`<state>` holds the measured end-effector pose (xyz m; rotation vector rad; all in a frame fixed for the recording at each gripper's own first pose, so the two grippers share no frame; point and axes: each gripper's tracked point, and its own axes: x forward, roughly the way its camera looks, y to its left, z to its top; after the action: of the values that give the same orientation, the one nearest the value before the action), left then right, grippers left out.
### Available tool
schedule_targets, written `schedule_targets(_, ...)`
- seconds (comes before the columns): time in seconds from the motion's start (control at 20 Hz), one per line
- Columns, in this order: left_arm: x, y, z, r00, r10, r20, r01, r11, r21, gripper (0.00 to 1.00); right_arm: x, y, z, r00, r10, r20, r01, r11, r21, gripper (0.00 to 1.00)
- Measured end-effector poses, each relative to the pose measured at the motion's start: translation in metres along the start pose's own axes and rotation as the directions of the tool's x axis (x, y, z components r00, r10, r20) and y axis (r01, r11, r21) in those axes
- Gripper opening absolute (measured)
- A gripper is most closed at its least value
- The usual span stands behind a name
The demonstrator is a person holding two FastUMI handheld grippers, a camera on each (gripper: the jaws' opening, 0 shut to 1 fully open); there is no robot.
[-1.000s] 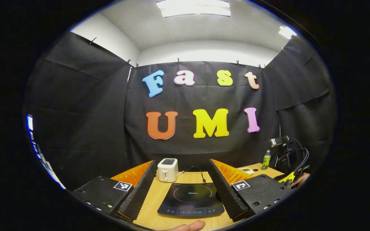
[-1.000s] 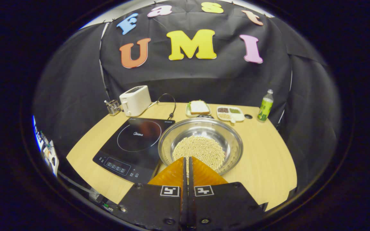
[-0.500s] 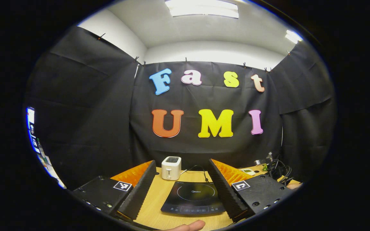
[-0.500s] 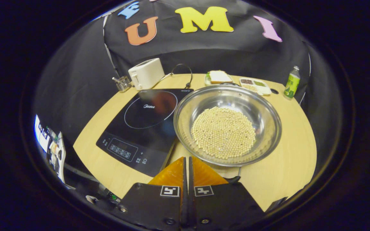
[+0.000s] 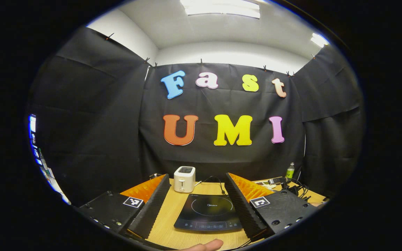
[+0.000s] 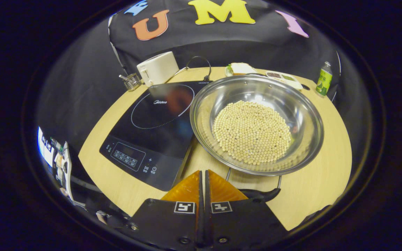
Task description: First push the handle of the pot to place it horizontally, then grasp the pot with both hands and set it on the induction cooktop.
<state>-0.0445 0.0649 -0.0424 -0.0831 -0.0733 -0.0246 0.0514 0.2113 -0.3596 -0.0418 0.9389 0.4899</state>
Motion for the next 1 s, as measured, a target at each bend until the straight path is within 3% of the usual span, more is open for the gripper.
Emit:
schedule_targets(0.2, 0.003, 0.003, -0.006, 1.0, 0.004, -0.016, -0.005, 1.0, -0.017, 0.95, -0.001, -0.005, -0.004, 1.0, 0.006, 0.001, -0.006, 1.0, 0.003, 0.04)
schedule_targets(0.3, -0.001, -0.008, -0.007, 0.999, -0.041, -0.029, 0.04, 0.997, -0.06, 0.95, -0.002, -0.009, -0.006, 1.0, 0.002, -0.004, -0.002, 1.0, 0.008, 0.0)
schedule_targets(0.35, -0.002, -0.012, -0.005, 0.998, -0.059, -0.028, 0.057, 0.996, -0.071, 0.95, -0.001, -0.01, -0.006, 1.0, 0.004, -0.004, -0.004, 1.0, 0.005, 0.04)
schedule_targets(0.55, -0.005, -0.014, 0.004, 0.998, -0.056, -0.007, 0.056, 0.998, -0.023, 0.95, -0.002, -0.017, -0.008, 1.0, 0.004, 0.006, -0.004, 1.0, -0.001, 0.0)
schedule_targets(0.75, -0.01, -0.021, 0.009, 0.998, -0.062, 0.005, 0.062, 0.998, 0.007, 0.95, -0.006, -0.029, -0.011, 1.0, 0.009, 0.011, -0.009, 1.0, 0.017, 0.04)
schedule_targets(0.8, -0.011, -0.023, 0.009, 0.998, -0.063, 0.008, 0.063, 0.998, 0.015, 0.95, -0.007, -0.032, -0.011, 1.0, 0.01, 0.012, -0.01, 1.0, 0.018, 0.0)
schedule_targets(0.9, -0.012, -0.025, 0.009, 0.998, -0.062, 0.008, 0.062, 0.998, 0.015, 0.95, -0.01, -0.042, -0.012, 1.0, -0.002, 0.014, 0.001, 1.0, 0.018, 0.04)
schedule_targets(1.0, -0.011, -0.029, 0.009, 0.997, -0.07, 0.013, 0.07, 0.998, 0.011, 0.95, -0.013, -0.054, -0.012, 0.999, -0.022, 0.027, 0.022, 1.0, 0.021, 0.0)
